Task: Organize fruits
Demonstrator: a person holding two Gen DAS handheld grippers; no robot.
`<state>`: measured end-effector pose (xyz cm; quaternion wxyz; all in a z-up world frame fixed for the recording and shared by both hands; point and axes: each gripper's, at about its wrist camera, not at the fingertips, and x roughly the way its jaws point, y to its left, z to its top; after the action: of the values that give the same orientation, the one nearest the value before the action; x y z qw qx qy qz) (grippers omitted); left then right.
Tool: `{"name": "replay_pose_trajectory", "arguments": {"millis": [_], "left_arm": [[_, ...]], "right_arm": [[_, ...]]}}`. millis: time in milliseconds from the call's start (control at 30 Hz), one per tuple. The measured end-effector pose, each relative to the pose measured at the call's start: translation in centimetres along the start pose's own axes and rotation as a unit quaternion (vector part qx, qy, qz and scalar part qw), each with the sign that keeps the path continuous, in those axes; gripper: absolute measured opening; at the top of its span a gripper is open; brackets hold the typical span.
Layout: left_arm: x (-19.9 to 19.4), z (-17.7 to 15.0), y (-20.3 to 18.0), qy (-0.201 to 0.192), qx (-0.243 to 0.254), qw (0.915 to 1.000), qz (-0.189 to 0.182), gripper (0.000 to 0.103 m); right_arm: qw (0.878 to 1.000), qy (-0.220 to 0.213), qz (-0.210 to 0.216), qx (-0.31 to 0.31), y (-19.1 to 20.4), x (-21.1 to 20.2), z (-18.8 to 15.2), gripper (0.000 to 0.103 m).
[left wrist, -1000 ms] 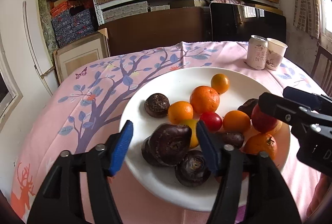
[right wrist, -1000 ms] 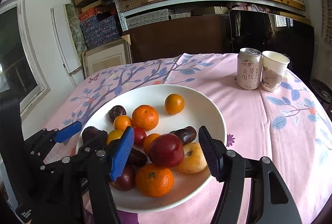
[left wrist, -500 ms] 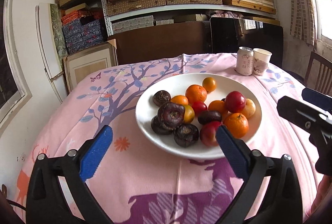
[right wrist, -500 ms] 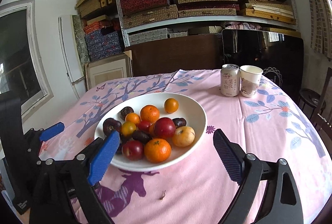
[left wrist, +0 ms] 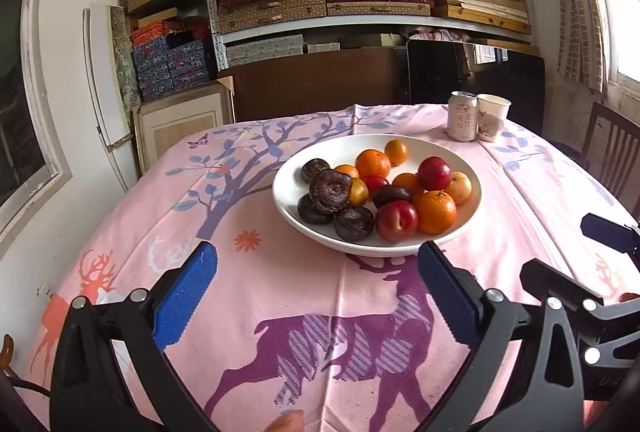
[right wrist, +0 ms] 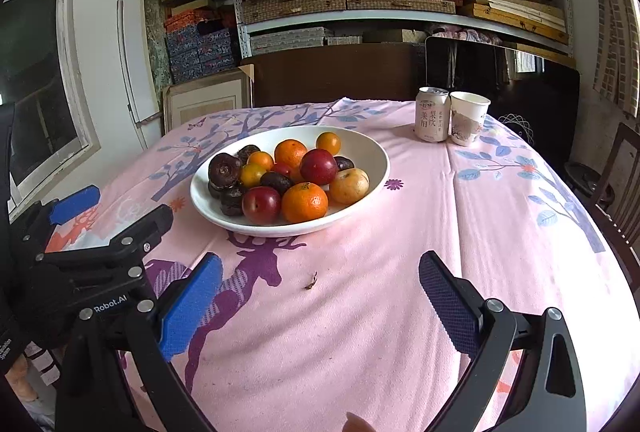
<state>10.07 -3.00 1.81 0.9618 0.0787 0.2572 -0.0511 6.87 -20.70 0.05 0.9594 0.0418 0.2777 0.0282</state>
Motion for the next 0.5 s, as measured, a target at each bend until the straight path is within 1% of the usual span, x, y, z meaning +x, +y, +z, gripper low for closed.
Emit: {"name": "replay_pose_trajectory", "arguments": {"millis": [133, 300, 433, 500], "left_arm": [[0.23, -0.10, 0.10, 0.009, -0.006, 0.9999, 0.000, 0.098], [0.29, -0.15, 0.03, 0.012, -0.008, 0.9999, 0.001, 0.098], [0.10, -0.32, 0.00, 0.006, -0.005, 0.9997, 0.022, 0.098], [0.02, -0.28, 0.16, 0.004, -0.008, 0.9997, 0.024, 0.098]], "right_arm": [[1.000, 0.002, 0.015, 0.001, 0.00, 0.04, -0.03, 0.099], [1.000, 0.007, 0.012, -0.004, 0.21, 0.30, -0.04, 0.099], [1.000, 0.007, 0.012, -0.008, 0.31, 0.31, -0.06, 0.099], [1.000, 0.007, 0.012, -0.008, 0.35, 0.29, -0.08, 0.099]]}}
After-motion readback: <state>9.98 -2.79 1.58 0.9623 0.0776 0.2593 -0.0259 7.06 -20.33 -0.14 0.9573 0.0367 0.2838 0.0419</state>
